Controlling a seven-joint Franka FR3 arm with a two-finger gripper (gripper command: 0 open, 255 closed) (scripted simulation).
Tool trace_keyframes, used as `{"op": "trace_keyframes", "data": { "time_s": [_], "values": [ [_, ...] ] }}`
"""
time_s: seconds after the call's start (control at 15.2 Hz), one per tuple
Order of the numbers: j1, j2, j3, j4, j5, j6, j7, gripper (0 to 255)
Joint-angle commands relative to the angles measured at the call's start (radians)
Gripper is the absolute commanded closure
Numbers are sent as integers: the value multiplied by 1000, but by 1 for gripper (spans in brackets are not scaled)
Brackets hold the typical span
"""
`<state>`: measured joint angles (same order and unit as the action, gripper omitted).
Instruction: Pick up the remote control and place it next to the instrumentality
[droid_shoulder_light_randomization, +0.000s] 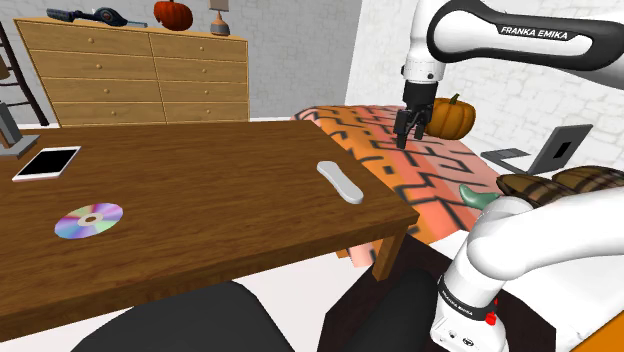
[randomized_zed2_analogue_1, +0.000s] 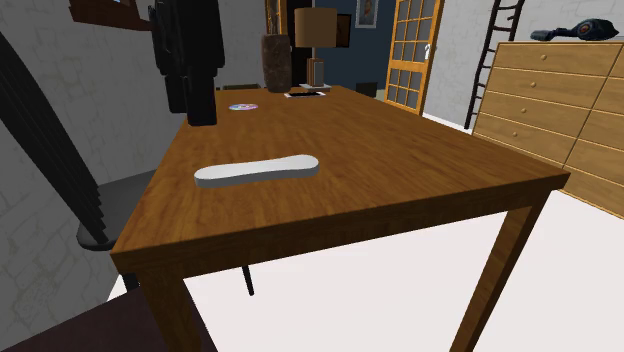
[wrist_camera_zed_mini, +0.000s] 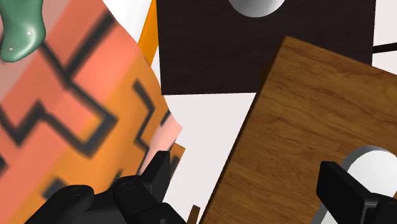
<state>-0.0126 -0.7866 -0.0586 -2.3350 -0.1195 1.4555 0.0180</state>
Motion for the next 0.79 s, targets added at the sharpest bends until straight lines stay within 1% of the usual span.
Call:
{"op": "trace_keyframes", "data": {
  "time_s": [0.0, 0.4, 0.73],
  "values": [
    [0, 0, 0, 0, 0, 0, 0, 0],
    [9, 89, 85, -56, 89, 178, 179, 0],
    [14, 204, 153, -61, 143, 331, 319, 0]
  ]
}}
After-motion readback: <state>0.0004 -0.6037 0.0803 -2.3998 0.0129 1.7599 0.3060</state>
